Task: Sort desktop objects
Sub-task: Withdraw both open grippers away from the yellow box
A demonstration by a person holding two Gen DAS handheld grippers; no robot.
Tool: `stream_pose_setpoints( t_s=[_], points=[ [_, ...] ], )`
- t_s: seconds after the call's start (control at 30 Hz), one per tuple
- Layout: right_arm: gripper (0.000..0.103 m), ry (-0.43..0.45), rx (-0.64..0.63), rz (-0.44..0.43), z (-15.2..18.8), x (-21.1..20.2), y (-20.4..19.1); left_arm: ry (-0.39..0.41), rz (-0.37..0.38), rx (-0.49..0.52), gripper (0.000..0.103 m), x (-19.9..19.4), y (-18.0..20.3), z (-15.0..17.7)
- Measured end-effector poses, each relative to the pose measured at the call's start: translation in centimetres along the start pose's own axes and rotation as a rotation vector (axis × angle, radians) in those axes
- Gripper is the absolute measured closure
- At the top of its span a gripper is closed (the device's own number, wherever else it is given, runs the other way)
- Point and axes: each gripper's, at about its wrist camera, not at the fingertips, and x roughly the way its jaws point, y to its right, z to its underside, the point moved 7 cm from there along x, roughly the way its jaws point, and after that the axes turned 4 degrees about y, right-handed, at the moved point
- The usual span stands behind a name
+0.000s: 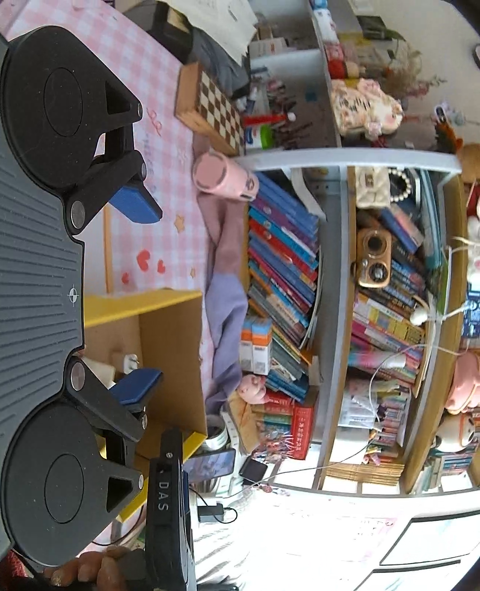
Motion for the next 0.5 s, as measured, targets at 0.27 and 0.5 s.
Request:
stream_pose_setpoints(
  t_s=[0.27,0.5],
  points=[
    [0.049,0.003,0.004,0.042,2.7,-3.6,-3.8,-0.013,0.002,0.014,0.015,-3.8,-2.7,2.1],
    [0.047,-0.035,0.000,0.056,6.4,-6.9,-7.5,-0.065,-0.026,-0.001,0.014,-7.6,-5.6,5.3]
  ],
)
